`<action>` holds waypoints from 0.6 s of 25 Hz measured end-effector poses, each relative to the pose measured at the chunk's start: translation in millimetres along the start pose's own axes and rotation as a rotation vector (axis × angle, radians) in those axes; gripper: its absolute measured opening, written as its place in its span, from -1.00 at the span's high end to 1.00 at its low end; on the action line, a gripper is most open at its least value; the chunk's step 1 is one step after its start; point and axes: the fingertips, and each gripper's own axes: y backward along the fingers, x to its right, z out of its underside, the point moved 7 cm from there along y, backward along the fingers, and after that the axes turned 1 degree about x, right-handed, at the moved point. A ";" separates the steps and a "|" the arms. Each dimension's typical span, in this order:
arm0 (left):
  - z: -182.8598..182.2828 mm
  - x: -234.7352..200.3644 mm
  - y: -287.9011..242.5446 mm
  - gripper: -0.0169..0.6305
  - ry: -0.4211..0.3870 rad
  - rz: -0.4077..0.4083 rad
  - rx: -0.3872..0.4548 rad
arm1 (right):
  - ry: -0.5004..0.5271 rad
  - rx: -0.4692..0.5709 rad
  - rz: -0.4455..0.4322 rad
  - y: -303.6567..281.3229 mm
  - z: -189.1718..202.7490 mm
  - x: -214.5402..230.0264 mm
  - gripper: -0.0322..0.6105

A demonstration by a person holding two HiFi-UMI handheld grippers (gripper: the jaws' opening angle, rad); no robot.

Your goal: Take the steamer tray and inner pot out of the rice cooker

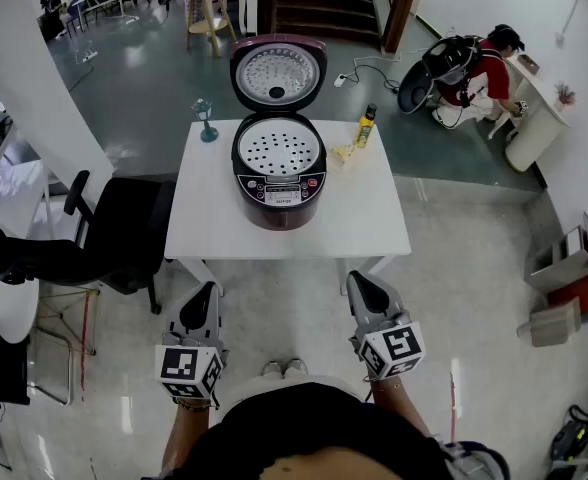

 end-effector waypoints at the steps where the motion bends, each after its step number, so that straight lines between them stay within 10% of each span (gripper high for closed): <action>1: 0.4 0.8 -0.8 0.93 0.004 -0.006 0.003 | -0.007 -0.001 0.008 0.8 1.2 1.5 0.88; 15: 0.7 8.1 -2.2 0.93 0.012 -0.024 0.038 | -0.032 0.032 0.015 7.0 2.6 8.6 0.83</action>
